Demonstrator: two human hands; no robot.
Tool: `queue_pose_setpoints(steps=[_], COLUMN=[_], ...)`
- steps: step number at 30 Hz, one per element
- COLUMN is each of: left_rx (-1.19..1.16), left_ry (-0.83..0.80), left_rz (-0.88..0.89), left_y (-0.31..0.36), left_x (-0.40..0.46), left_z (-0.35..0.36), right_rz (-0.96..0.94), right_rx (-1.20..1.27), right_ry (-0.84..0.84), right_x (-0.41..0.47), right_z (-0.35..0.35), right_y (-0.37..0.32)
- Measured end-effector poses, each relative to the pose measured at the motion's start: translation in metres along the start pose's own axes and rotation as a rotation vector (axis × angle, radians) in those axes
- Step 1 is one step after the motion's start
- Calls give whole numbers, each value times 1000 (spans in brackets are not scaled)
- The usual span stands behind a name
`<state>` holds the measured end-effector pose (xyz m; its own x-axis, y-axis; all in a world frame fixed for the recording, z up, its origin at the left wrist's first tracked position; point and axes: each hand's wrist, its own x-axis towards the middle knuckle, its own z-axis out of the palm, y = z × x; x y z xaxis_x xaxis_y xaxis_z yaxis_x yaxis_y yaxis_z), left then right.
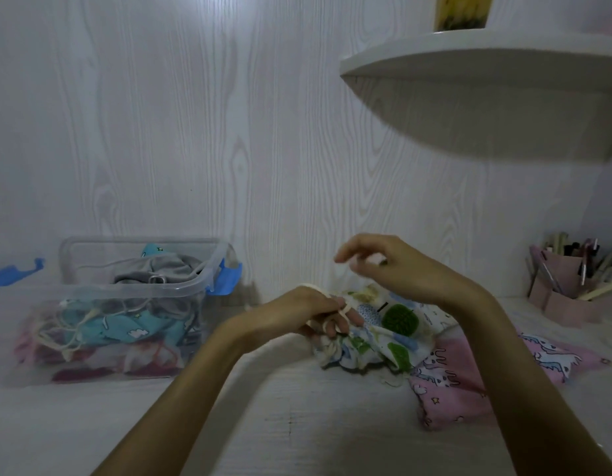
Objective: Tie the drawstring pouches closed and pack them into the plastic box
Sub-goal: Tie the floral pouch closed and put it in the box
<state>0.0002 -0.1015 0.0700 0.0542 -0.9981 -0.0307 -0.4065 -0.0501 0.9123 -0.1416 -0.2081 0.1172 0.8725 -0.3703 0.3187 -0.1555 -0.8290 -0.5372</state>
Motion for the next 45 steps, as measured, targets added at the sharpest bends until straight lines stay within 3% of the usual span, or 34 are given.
queue_pose_setpoints(steps=[4, 14, 20, 25, 34, 38, 40, 45], left_rx=[-103, -196, -449, -537, -554, -468, -402, -256], left_ry=[62, 83, 154, 223, 378, 380, 368, 425], left_rz=[-6, -97, -86, -51, -10, 47, 87, 177], left_y=[-1, -2, -2, -4, -3, -2, -2, -3], left_x=[-6, -8, -11, -11, -10, -11, -12, -9], left_z=[-14, -28, -32, -38, -31, -31, -29, -30], right_rz=[47, -16, 40, 66, 75, 72, 53, 38], right_rx=[-76, -19, 357, 211, 27, -86, -89, 163], right_ry=[-153, 94, 24, 72, -330, -96, -69, 13], right_x=[-2, 10, 6, -2, -22, -5, 2, 8], right_z=[6, 26, 9, -3, -24, -7, 7, 29], right_y=[18, 20, 13, 7, -17, -9, -6, -4])
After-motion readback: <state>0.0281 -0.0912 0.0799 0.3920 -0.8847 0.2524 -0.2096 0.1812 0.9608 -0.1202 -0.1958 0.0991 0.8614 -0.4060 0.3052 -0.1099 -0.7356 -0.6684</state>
